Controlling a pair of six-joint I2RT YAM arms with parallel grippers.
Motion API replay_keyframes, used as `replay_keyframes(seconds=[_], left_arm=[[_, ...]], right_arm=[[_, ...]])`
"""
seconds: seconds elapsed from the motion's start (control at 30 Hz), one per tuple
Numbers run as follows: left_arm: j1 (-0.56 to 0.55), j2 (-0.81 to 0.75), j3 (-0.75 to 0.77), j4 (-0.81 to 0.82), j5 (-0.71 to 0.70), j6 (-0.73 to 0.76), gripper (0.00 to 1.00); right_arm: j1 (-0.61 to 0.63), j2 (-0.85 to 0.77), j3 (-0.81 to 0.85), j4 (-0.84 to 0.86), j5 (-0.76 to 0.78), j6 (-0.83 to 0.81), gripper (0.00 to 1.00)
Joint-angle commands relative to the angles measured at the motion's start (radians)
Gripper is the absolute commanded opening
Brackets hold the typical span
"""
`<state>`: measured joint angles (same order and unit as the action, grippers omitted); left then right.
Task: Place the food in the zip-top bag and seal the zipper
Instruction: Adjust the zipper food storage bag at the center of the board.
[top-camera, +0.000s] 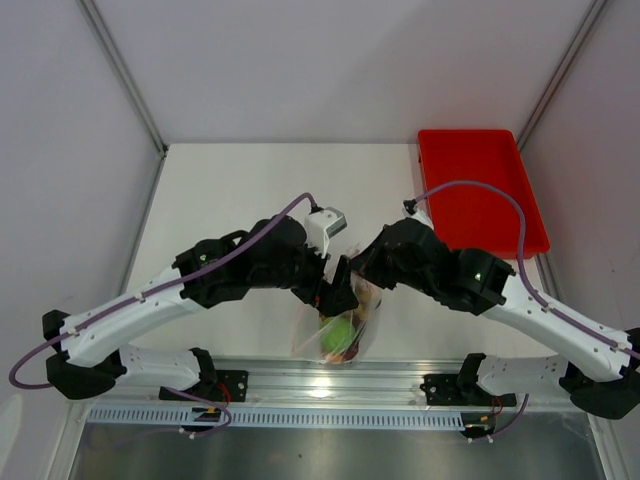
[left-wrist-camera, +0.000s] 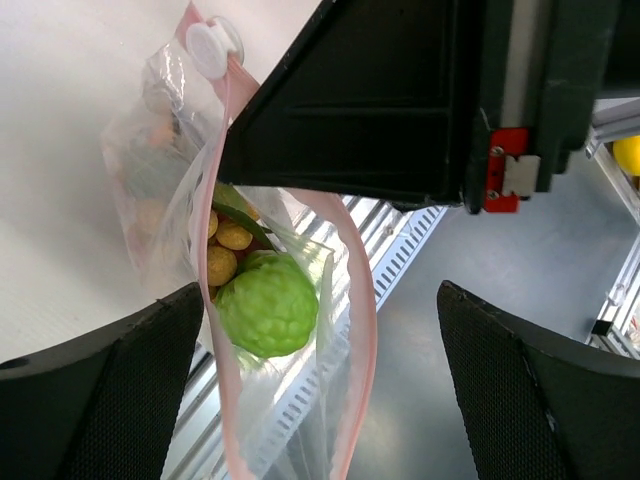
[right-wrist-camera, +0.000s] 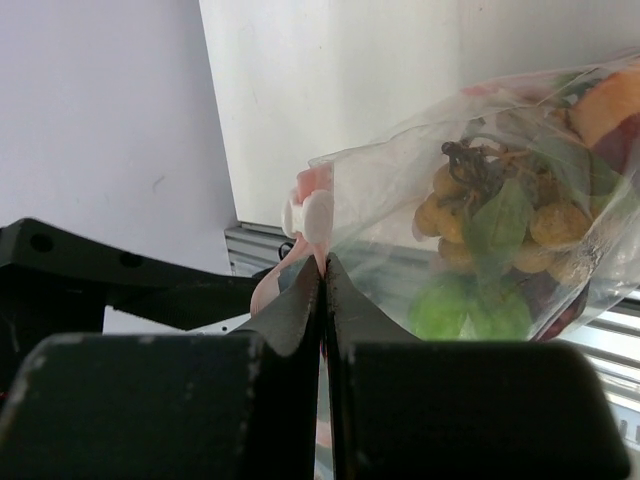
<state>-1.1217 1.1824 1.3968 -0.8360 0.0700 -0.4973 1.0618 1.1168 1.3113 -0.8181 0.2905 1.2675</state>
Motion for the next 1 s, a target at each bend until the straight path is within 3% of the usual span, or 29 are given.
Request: replay_keyframes(seconds=[0.0,0.17,0.43,0.63,0.73,0.83,0.87,0.97], left_arm=[[-0.012,-0.046,-0.005,0.052,-0.045,-0.037,1.0],[-0.027,-0.018,-0.021,0.029,-0.065,-0.04,1.0],[-0.104,0.029,-0.015,-0.023,-0.297,-0.09,0.98],[-0.128,0.048,-0.051,-0.023,-0.394,-0.124,0.86],[-0.128,0.054,-0.076,-0.009,-0.395,-0.123,0.71],[-0.127,0.068,-0.061,-0.023,-0.394,-0.115,0.4],[-0.127,0.068,-0.053,-0.028,-0.389,-0.1,0.23],[-0.112,0.056,-0.039,-0.032,-0.357,-0.055,0.01]], right_arm=[[0.012,-0.005,0.002,0.034,0.081,0.061,0.0],[0.024,-0.015,0.003,0.05,0.088,0.096,0.0],[0.04,-0.037,-0.023,0.076,0.139,0.184,0.0],[0.046,-0.035,-0.035,0.096,0.154,0.227,0.0],[0.05,-0.038,-0.046,0.108,0.162,0.231,0.0],[0.05,-0.034,-0.047,0.108,0.159,0.222,0.05],[0.05,-0.031,-0.05,0.109,0.159,0.213,0.13],[0.041,-0.038,-0.046,0.108,0.153,0.106,0.32]])
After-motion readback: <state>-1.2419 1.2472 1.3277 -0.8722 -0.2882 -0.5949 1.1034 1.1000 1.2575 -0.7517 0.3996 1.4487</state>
